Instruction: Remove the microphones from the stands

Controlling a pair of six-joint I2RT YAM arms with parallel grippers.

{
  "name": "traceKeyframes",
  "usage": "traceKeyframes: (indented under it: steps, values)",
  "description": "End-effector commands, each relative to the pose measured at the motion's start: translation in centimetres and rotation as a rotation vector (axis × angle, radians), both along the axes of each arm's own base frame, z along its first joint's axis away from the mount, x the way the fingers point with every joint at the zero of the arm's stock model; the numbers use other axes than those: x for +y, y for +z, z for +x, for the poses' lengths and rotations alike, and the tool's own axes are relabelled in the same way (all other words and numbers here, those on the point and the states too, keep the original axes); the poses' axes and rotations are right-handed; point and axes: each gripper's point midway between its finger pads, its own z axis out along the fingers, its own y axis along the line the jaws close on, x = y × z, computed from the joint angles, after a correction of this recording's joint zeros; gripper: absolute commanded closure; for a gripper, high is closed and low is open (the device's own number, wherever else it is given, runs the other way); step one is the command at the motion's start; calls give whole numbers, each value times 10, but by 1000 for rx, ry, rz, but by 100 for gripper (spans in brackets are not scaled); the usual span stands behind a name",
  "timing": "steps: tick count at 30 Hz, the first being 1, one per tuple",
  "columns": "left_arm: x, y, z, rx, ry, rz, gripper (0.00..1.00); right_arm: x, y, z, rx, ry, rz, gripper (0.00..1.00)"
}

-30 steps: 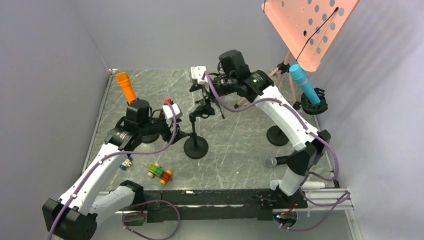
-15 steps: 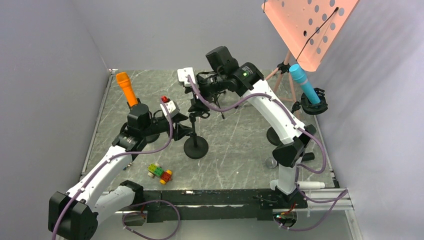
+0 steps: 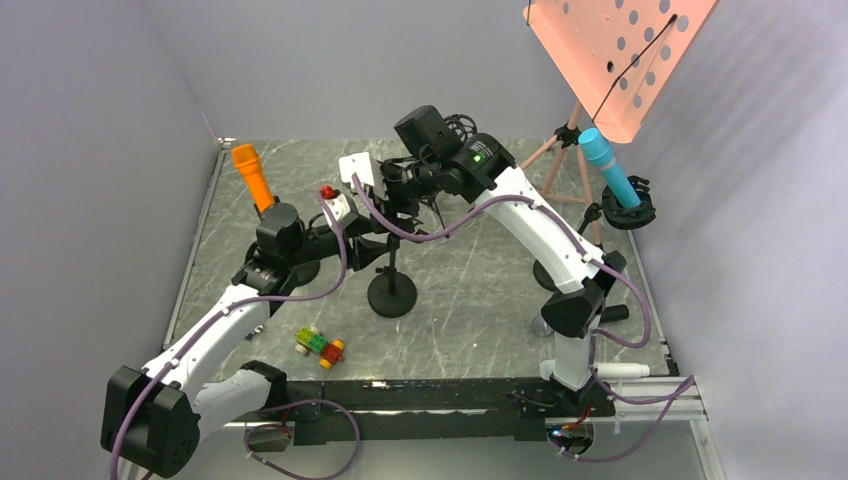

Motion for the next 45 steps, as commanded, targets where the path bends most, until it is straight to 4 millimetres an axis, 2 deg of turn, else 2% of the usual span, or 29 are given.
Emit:
traceKeyframes:
  steps: [1,4,9,15,21,24,28,32,37,42,45]
  values:
    - [-3,8,-13,-36,-72,-11,42,-1,43,-1,-46,-59,103,28]
    - [6,2,-12,-52,-28,54,40,-5,42,-6,-37,-57,86,28]
    - [37,-11,-4,-122,100,259,39,-13,37,-12,-36,-52,61,28]
    - [54,-26,-15,-201,85,391,37,-12,39,-11,-26,-83,89,28]
    - [42,-55,-21,-136,-31,408,43,-22,48,-26,-53,-10,79,22]
    - [37,-56,-14,-108,-25,358,47,-28,37,-33,-43,29,33,22]
    - [38,-55,-10,-14,-33,257,49,-32,38,-39,-21,49,14,24]
    - [37,-61,-8,-10,-40,226,50,-36,20,-41,-16,47,-40,25]
    - [33,-65,-14,6,-70,200,51,-21,-1,-36,3,44,-66,34]
    - [34,-72,-21,-1,-101,226,51,-2,-11,-32,8,63,-79,47]
    - [34,-77,-21,-10,-115,243,54,0,-12,-32,-3,63,-84,56]
